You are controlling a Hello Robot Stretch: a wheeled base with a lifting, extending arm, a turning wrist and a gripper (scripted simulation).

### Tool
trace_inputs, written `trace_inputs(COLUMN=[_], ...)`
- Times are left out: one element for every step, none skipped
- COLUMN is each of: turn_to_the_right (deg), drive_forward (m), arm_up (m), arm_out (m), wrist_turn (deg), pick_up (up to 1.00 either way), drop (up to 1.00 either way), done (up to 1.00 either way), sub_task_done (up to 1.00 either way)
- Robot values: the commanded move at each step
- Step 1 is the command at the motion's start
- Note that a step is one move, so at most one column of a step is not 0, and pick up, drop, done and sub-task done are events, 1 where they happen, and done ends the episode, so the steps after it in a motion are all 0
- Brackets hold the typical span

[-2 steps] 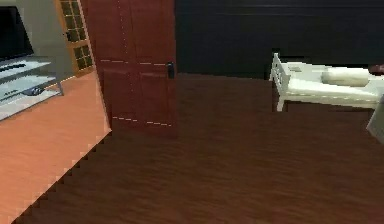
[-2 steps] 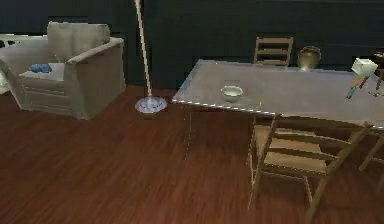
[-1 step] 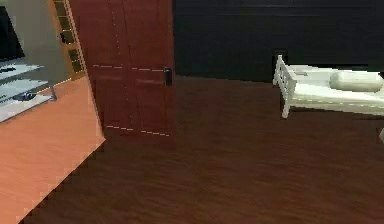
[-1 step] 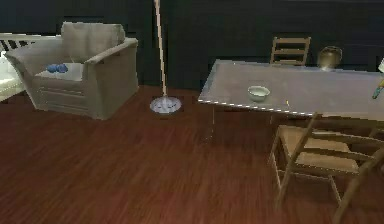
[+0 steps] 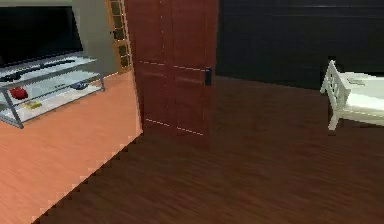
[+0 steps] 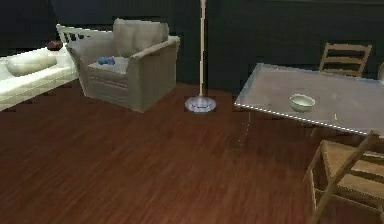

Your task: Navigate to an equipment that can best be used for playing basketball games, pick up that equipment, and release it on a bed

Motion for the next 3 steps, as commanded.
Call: trace_inputs(turn_to_the_right=[-3.0, 45.0, 27.0], drive_forward=[0.0, 0.0, 0.0], arm_up=[0.0, 0.0, 0.0], arm_out=[0.0, 0.0, 0.0], wrist_turn=[0.0, 0.0, 0.0], pick_up=[0.0, 0.0, 0.0], drop=[0.0, 0.0, 0.0], done=[0.0, 0.0, 0.0], sub_task_done=[0.0, 0.0, 0.0])
